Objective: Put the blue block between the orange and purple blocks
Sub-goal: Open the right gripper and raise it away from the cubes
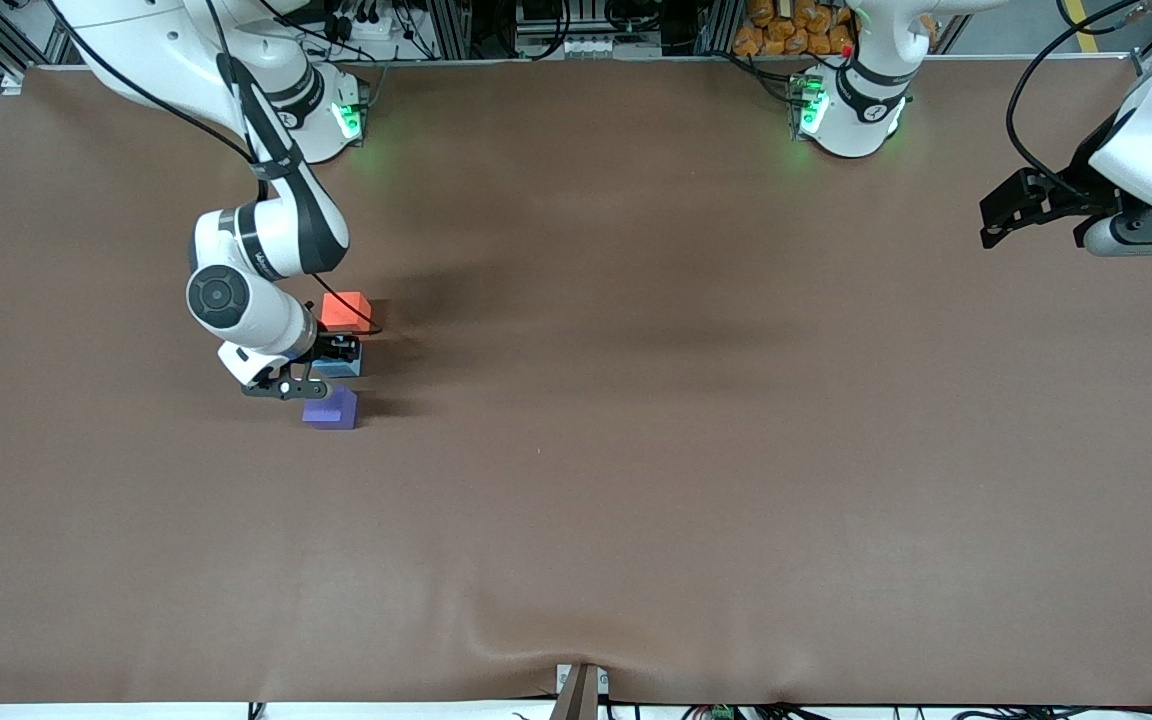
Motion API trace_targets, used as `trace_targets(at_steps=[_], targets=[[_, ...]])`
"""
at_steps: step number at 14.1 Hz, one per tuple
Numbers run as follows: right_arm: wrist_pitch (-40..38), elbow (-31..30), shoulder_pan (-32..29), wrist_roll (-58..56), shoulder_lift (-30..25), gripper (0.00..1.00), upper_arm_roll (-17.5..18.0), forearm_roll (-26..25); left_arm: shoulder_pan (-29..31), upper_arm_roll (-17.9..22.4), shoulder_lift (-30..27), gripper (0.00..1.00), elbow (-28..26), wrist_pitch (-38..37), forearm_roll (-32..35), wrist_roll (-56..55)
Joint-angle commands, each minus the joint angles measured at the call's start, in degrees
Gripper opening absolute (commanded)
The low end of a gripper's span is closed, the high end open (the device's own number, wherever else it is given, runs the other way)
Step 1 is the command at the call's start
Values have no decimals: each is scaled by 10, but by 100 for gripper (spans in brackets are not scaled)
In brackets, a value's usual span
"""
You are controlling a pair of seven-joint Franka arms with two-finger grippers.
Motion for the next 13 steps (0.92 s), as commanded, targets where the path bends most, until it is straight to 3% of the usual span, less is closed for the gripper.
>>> trace_targets(at_steps=[1, 4, 6, 10, 13], targets=[[20, -11, -9, -11, 4, 0, 7, 9, -1, -2, 2, 100, 6, 3, 1, -7], [27, -11, -6, -11, 9, 0, 7, 9, -2, -2, 2, 100, 6, 3, 1, -7], [27, -10, -9, -10, 13, 99, 7, 10, -1, -2, 2, 100, 6, 3, 1, -7], [7, 1, -10, -10, 8, 100, 8, 10, -2, -2, 2, 100, 5, 7, 1, -7], [-98, 67, -10, -10, 0, 100, 9, 11, -2, -2, 2, 100, 6, 7, 1, -7]])
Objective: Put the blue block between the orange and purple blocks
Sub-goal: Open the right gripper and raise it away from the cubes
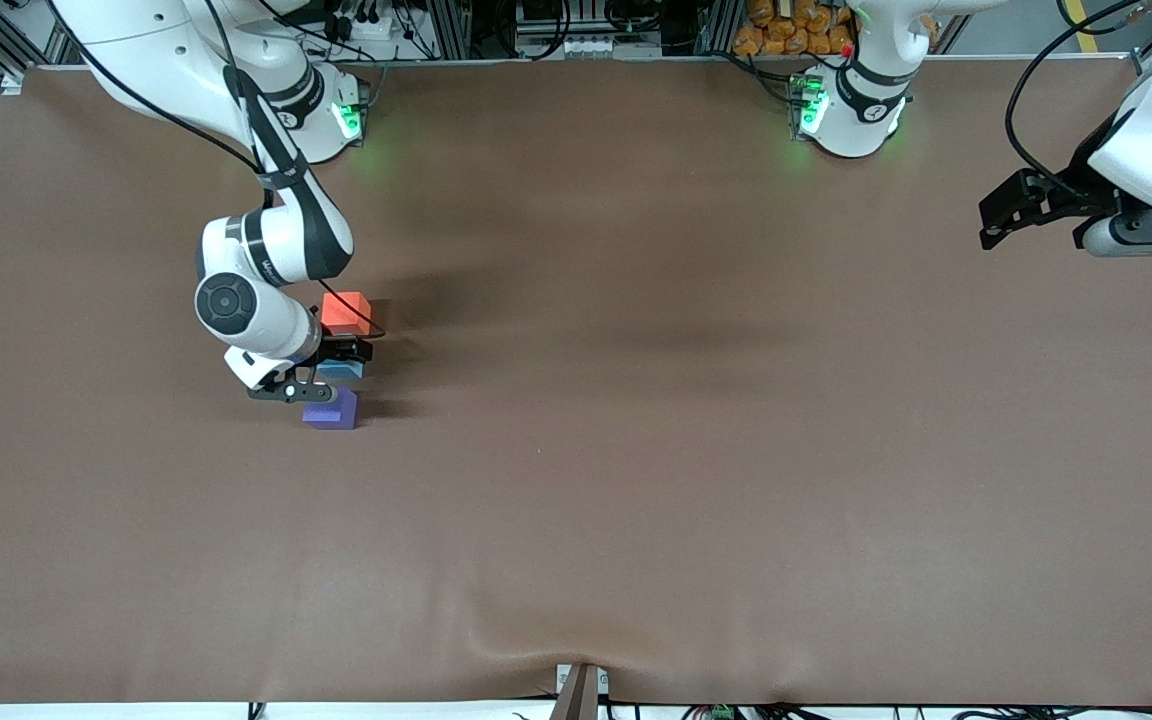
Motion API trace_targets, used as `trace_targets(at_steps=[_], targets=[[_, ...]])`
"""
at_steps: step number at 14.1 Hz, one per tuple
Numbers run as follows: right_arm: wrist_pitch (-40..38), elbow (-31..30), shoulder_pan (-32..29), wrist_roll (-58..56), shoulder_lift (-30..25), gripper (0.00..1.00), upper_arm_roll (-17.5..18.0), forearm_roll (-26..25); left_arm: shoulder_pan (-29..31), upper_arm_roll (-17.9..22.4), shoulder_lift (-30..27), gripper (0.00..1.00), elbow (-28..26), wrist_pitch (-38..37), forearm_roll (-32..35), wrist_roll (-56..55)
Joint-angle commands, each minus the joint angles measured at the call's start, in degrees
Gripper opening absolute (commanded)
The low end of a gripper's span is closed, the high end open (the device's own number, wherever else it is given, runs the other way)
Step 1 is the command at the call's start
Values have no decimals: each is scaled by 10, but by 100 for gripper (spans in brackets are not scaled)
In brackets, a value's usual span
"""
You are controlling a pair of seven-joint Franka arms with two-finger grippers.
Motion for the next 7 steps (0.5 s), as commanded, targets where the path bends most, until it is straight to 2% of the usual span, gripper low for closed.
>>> trace_targets(at_steps=[1, 3, 7], targets=[[-109, 76, -10, -10, -18, 100, 8, 24, -1, -1, 2, 100, 6, 3, 2, -7], [-206, 157, -18, -10, -23, 100, 4, 62, -1, -1, 2, 100, 6, 3, 1, -7], [-354, 343, -62, -12, -15, 100, 4, 66, -1, -1, 6, 100, 6, 7, 1, -7]])
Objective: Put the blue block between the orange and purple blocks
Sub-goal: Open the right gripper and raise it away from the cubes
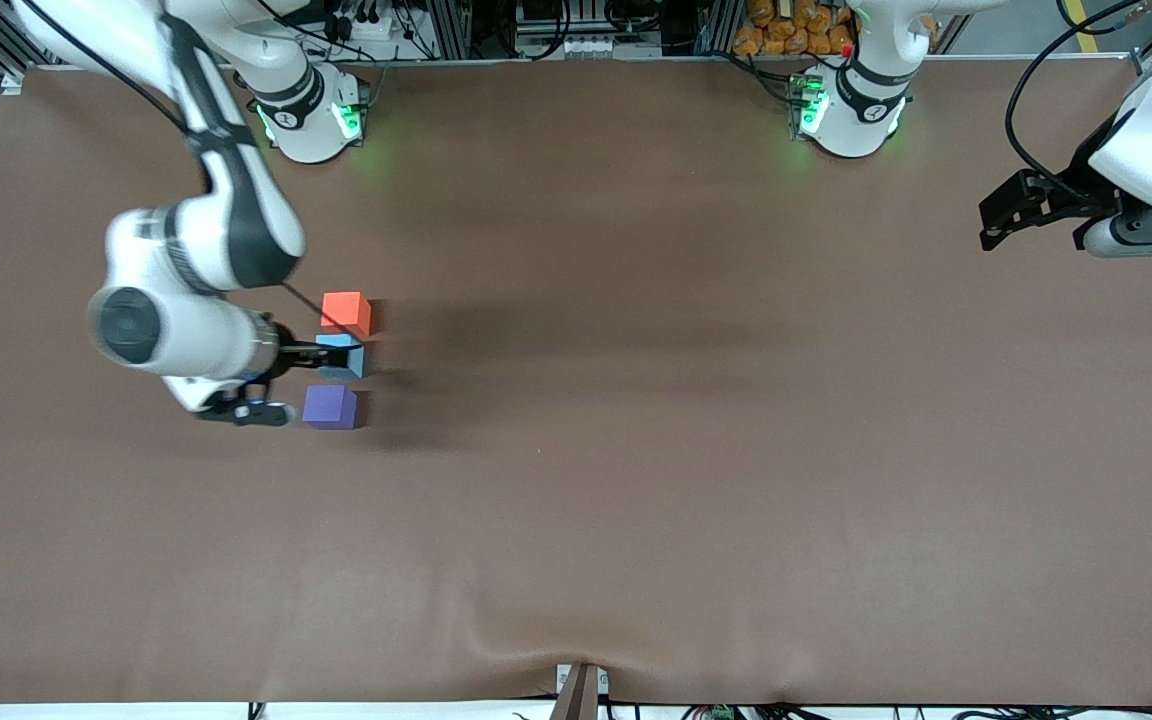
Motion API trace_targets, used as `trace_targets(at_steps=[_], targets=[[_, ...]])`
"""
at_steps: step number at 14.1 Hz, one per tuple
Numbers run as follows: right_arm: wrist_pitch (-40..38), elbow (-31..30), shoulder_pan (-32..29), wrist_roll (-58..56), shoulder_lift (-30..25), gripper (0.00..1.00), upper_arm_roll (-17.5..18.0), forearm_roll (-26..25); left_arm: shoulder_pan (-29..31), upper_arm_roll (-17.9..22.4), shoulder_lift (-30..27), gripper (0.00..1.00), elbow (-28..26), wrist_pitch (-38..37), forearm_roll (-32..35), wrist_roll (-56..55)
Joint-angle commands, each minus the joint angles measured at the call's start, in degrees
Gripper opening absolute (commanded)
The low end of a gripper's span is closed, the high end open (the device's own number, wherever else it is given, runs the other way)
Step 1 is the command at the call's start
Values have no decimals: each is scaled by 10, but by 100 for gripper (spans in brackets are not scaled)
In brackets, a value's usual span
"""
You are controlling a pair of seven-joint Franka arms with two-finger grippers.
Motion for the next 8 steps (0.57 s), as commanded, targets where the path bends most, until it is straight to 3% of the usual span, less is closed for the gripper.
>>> trace_targets(at_steps=[1, 8], targets=[[-73, 114, -49, -13, 13, 100, 7, 10, 0, -1, 5, 100, 5, 4, 1, -7], [-163, 219, -140, -14, 10, 100, 8, 9, 0, -1, 6, 100, 6, 4, 1, -7]])
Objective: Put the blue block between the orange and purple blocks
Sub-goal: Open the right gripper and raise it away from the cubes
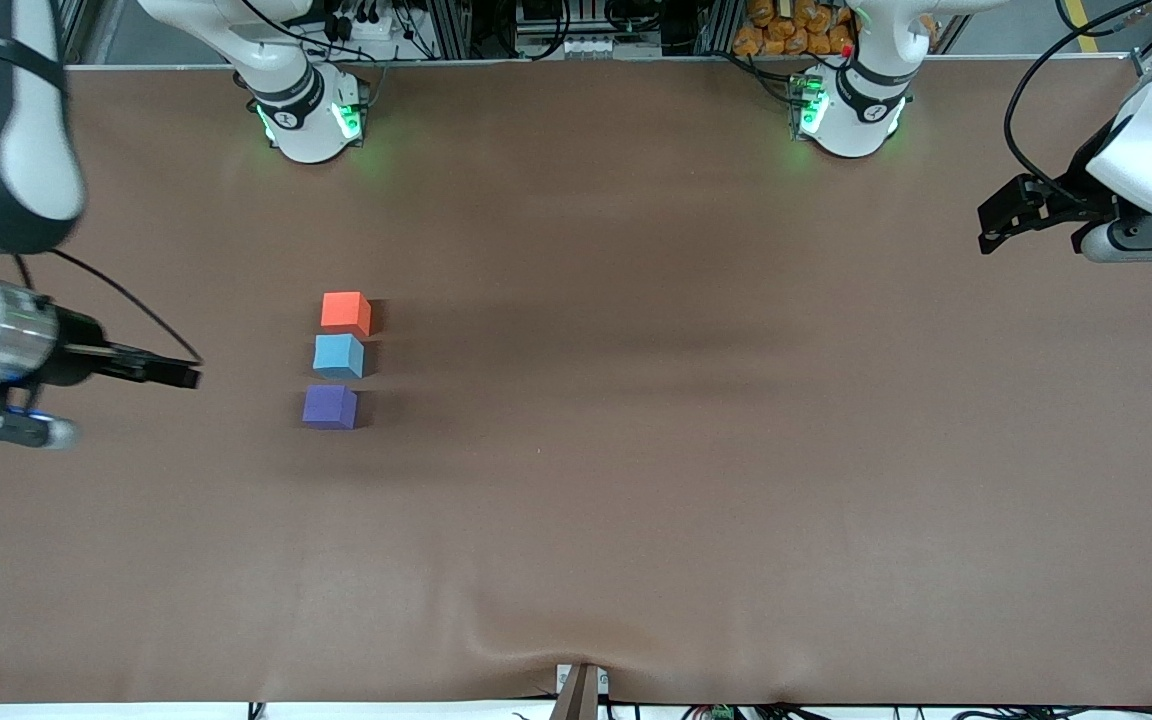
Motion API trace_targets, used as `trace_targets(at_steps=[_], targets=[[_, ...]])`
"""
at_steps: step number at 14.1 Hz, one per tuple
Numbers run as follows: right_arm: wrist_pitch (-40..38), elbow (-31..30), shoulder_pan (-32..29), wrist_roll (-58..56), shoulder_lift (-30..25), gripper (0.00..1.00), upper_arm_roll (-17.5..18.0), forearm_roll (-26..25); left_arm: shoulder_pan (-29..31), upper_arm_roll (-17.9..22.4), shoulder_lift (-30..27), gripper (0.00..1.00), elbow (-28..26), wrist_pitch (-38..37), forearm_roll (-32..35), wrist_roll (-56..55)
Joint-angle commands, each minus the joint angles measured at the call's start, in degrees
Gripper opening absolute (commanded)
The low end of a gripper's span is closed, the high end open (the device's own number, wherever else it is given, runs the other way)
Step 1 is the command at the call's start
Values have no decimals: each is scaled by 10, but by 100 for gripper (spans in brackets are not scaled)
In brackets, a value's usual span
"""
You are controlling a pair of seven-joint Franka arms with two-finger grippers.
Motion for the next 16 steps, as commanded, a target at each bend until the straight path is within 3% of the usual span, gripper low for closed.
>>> trace_targets(at_steps=[1, 4, 7, 11, 16], targets=[[-31, 37, -25, -4, 7, 100, 10, 3, 0, -1, 2, 100, 6, 3, 1, -7], [-45, 66, -20, -3, -11, 100, 10, -30, 0, -1, 2, 100, 5, 3, 1, -7], [-81, 80, 19, -4, -42, 100, 16, -136, 0, -1, 2, 100, 5, 3, 1, -7], [-98, 67, 14, -52, -93, 100, 12, -142, 0, -1, 2, 100, 5, 3, 2, -7], [-94, 7, -17, -86, -149, 100, 11, -139, 0, -1, 2, 100, 6, 3, 2, -7]])
